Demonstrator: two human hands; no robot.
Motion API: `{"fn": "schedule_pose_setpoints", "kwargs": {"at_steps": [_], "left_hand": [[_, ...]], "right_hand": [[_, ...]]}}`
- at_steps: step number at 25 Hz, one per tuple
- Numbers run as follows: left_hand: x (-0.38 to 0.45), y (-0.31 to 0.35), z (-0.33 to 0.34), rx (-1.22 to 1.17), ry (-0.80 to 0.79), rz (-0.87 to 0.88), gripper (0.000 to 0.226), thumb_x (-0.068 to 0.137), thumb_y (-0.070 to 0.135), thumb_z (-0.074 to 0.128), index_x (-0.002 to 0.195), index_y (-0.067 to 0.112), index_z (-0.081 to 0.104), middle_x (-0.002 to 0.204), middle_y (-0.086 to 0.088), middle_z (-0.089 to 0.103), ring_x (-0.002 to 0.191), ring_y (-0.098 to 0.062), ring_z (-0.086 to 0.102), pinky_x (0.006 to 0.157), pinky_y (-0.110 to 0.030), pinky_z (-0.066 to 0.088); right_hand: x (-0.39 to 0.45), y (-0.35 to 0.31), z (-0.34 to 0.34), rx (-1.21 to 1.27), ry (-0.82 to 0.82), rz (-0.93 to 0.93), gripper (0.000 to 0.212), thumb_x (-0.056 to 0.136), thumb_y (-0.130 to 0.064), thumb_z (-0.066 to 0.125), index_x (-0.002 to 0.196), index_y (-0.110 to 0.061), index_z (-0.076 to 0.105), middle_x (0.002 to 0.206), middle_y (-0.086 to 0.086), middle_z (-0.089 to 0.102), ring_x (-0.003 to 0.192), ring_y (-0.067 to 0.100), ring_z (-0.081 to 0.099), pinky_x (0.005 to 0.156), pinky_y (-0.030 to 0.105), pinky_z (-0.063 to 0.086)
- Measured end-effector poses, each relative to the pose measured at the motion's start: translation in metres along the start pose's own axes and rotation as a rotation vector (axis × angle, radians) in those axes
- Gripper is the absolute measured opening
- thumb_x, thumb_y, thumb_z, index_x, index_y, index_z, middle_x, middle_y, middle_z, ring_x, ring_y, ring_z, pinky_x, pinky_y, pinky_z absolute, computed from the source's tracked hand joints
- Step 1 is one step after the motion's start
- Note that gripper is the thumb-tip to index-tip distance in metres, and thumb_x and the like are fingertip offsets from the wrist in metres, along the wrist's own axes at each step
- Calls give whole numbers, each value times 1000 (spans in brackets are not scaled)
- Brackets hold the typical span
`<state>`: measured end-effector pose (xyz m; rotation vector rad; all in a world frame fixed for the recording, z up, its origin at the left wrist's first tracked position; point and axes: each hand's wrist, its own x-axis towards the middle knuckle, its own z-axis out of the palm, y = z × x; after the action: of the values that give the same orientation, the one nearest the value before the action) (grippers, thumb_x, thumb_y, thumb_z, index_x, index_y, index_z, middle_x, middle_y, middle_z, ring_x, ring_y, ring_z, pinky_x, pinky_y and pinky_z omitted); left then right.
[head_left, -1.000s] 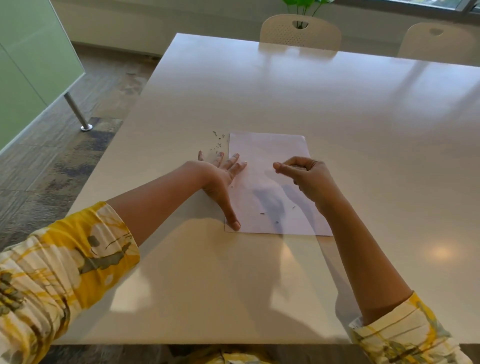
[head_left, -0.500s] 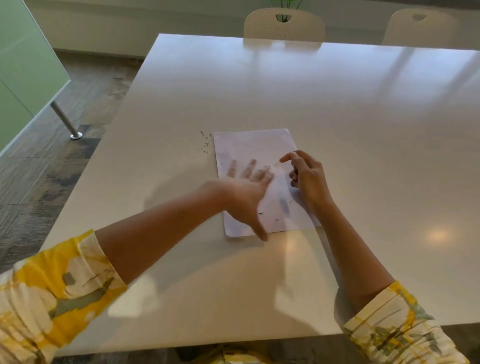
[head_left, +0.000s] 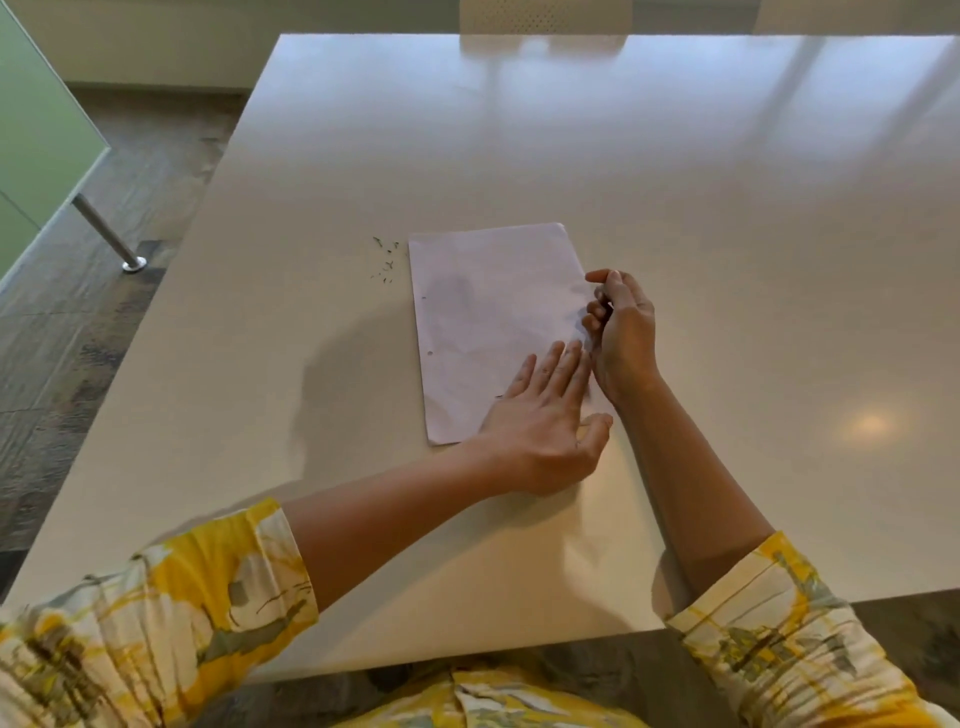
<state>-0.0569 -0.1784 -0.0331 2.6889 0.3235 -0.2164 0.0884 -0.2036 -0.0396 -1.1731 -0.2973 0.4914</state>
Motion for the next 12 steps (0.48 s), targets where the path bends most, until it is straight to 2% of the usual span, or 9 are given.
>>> {"fn": "schedule_pose_setpoints", "kwargs": {"at_steps": [5, 8, 9, 10, 12], "left_hand": [[-9, -36, -4, 112, 78, -172, 90, 90, 74, 0, 152, 14, -25, 159, -2, -33, 145, -14, -34, 120, -40, -20], [-8, -60, -26, 119, 92, -421, 90, 93, 73, 2, 152, 10, -25, 160, -5, -33, 146, -17, -33, 119, -41, -22], [-5, -60, -32, 113, 110, -449, 88, 95, 70, 4, 152, 9, -24, 160, -6, -33, 146, -18, -32, 118, -40, -23], [-1, -55, -34, 98, 137, -416, 85, 97, 65, 6, 151, 8, -25, 159, -6, -34, 146, -18, -32, 117, -38, -23], [9, -32, -29, 27, 162, -227, 78, 99, 55, 11, 151, 10, -25, 158, -5, -36, 145, -15, -33, 116, -34, -23]], "right_hand": [[-3, -2, 3, -50, -14, -10, 32, 106, -11, 35, 86, -12, 61, 65, -4, 37, 54, 6, 32, 49, 17, 30], [-4, -1, 2, -84, -14, -27, 33, 106, -12, 35, 86, -12, 61, 63, -5, 38, 53, 6, 33, 49, 17, 31], [-4, -1, 2, -87, -13, -25, 33, 106, -12, 35, 86, -12, 61, 63, -5, 38, 53, 6, 34, 48, 17, 31], [-3, -1, 3, -81, -11, -18, 33, 106, -12, 35, 86, -12, 61, 62, -6, 39, 52, 5, 34, 48, 17, 31], [-3, -2, 3, -53, -9, -12, 32, 106, -12, 37, 86, -12, 62, 62, -8, 39, 51, 4, 34, 46, 16, 30]]}}
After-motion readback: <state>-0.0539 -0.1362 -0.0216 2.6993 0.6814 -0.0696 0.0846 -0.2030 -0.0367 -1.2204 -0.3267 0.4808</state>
